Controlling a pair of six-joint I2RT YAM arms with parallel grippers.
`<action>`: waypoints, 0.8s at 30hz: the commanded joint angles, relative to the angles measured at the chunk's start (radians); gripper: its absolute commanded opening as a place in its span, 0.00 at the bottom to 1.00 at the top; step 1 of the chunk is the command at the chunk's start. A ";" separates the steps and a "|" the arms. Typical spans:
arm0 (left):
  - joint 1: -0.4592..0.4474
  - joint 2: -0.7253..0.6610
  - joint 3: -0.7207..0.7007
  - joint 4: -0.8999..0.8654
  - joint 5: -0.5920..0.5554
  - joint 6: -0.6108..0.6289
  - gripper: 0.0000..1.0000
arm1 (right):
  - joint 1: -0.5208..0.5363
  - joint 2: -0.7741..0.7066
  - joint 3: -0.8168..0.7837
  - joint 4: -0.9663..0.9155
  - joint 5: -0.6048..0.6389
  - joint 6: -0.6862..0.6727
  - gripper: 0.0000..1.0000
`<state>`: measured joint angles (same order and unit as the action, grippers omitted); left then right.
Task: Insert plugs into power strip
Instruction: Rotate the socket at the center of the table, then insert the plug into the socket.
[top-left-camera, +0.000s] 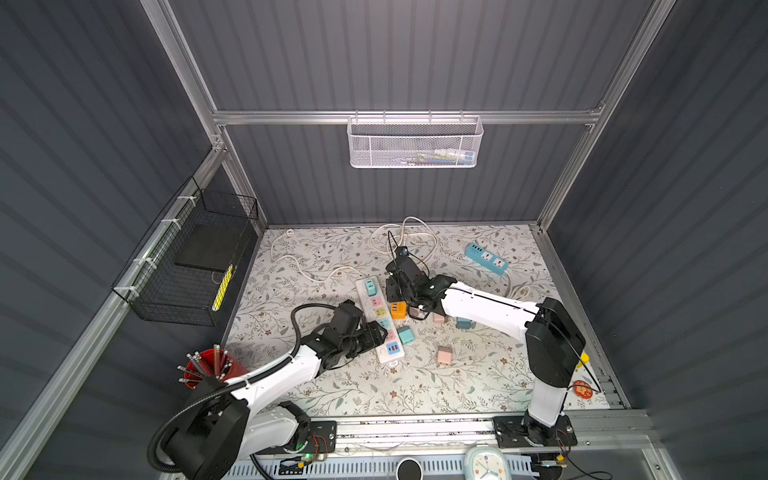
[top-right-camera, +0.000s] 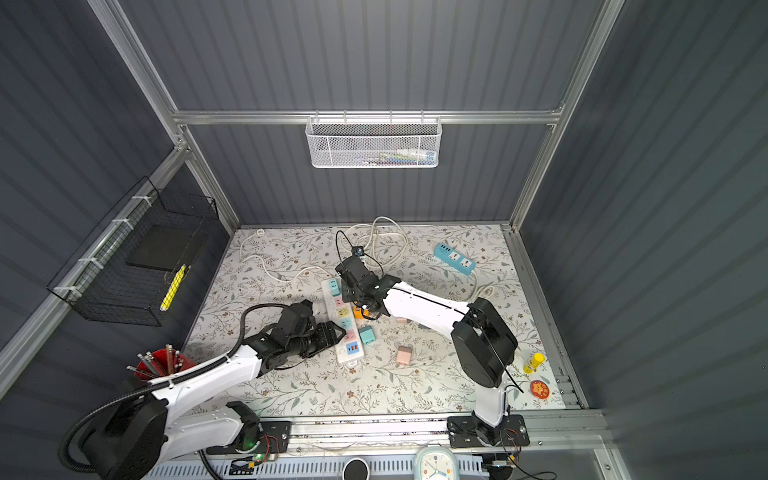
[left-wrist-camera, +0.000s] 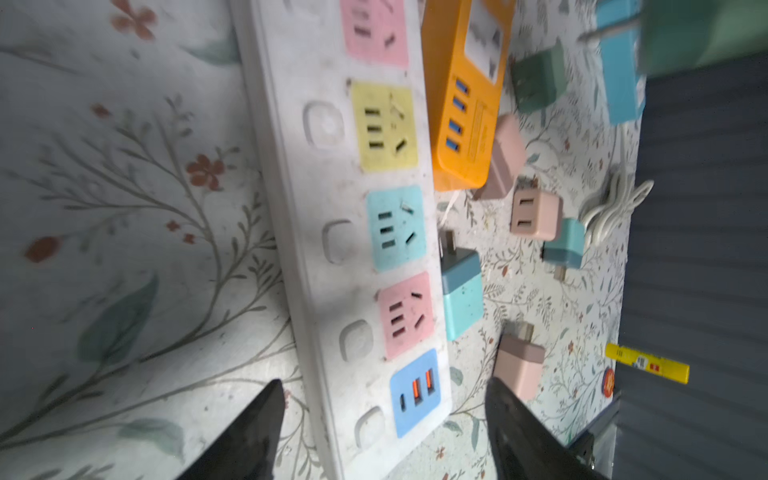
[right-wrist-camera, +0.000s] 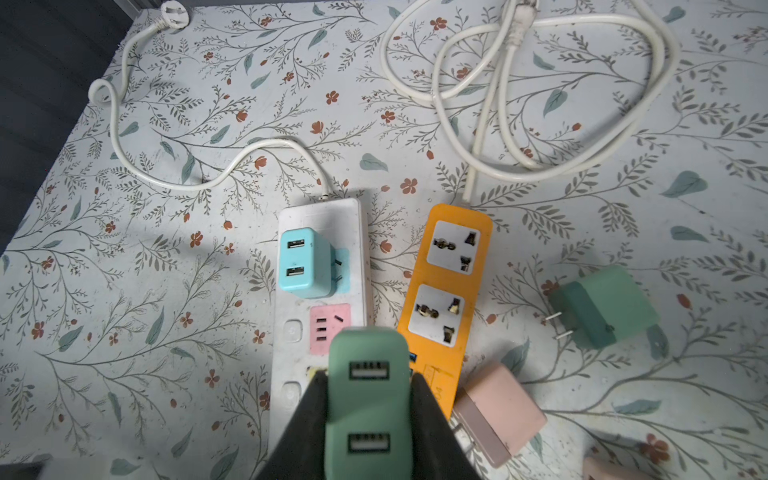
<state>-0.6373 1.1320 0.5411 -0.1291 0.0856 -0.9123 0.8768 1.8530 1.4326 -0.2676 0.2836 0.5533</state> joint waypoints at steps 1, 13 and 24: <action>0.029 -0.079 0.084 -0.193 -0.162 0.064 0.81 | 0.000 0.024 0.025 0.054 -0.040 -0.045 0.23; 0.248 -0.031 0.147 -0.236 -0.152 0.108 0.88 | 0.011 0.129 0.079 0.092 -0.069 -0.090 0.23; 0.283 -0.049 0.128 -0.240 -0.172 0.125 0.91 | 0.021 0.195 0.119 0.077 -0.076 -0.084 0.23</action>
<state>-0.3634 1.0996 0.6571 -0.3489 -0.0727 -0.8116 0.8894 2.0399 1.5211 -0.1898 0.2054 0.4702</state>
